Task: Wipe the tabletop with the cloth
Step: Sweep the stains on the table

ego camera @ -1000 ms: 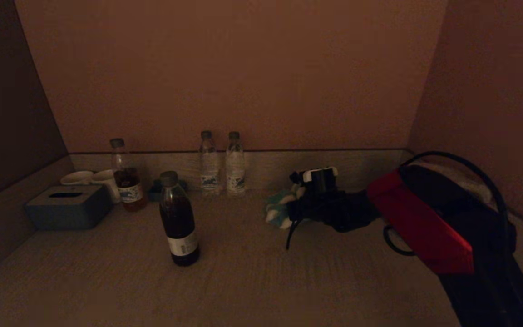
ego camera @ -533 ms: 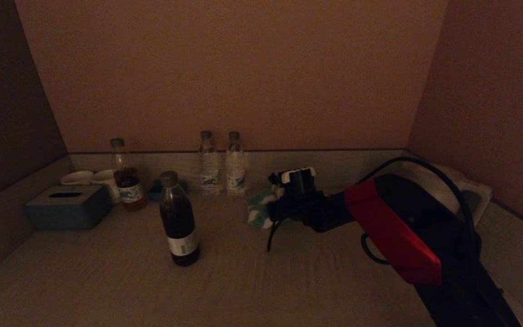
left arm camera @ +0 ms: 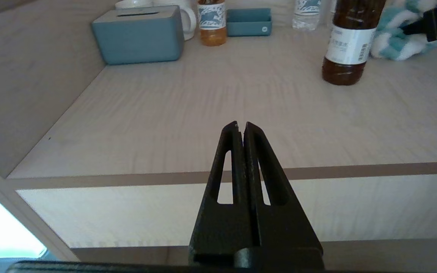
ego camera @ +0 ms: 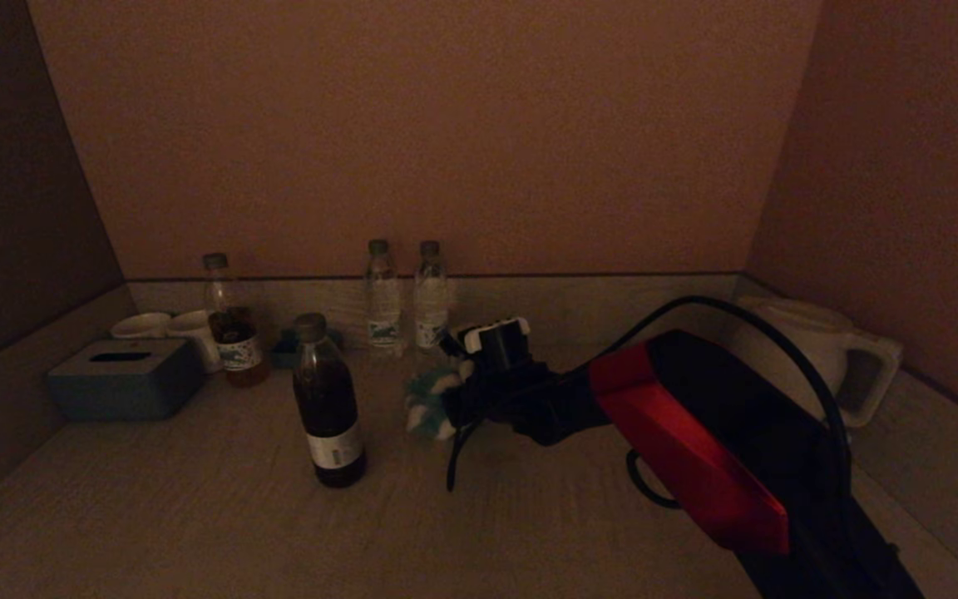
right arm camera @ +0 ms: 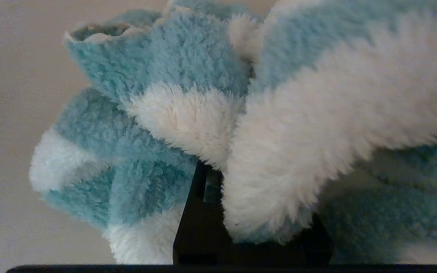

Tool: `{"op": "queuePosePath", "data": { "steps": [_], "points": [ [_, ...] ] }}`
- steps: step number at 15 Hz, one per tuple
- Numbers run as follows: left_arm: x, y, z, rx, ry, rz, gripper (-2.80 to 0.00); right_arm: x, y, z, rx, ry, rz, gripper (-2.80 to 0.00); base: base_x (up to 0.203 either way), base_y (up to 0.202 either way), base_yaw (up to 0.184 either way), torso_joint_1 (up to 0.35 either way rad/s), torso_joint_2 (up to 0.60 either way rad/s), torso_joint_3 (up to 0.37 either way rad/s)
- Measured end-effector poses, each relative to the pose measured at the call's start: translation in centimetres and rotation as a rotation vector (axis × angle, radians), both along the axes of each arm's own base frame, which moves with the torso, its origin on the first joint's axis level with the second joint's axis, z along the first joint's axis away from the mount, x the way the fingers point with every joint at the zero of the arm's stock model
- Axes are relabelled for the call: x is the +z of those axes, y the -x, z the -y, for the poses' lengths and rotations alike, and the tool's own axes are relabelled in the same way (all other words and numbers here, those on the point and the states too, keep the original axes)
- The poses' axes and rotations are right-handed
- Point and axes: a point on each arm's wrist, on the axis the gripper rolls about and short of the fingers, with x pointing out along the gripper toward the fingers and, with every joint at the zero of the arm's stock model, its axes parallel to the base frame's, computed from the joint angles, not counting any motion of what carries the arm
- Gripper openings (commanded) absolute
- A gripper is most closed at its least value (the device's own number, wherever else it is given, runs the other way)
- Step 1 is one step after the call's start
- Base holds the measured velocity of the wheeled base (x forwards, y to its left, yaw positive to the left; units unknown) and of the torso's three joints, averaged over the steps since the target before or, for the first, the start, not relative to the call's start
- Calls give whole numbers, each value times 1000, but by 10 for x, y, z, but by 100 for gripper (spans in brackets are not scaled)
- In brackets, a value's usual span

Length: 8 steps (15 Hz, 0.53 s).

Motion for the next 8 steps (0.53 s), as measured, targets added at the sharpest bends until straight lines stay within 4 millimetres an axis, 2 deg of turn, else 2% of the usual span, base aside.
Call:
{"op": "queuePosePath", "data": {
  "steps": [3,6,8],
  "points": [
    [0,0,0,0,0,0,-280,2,3,-1,5,1,-2,-280,0,0,0,0,0,0],
    [0,0,0,0,0,-2,-280,-6,38,-6,53,43,-65,-280,0,0,0,0,0,0],
    [0,0,0,1,0,-1,-280,-9,65,1,72,72,-106,-280,0,0,0,0,0,0]
  ]
}}
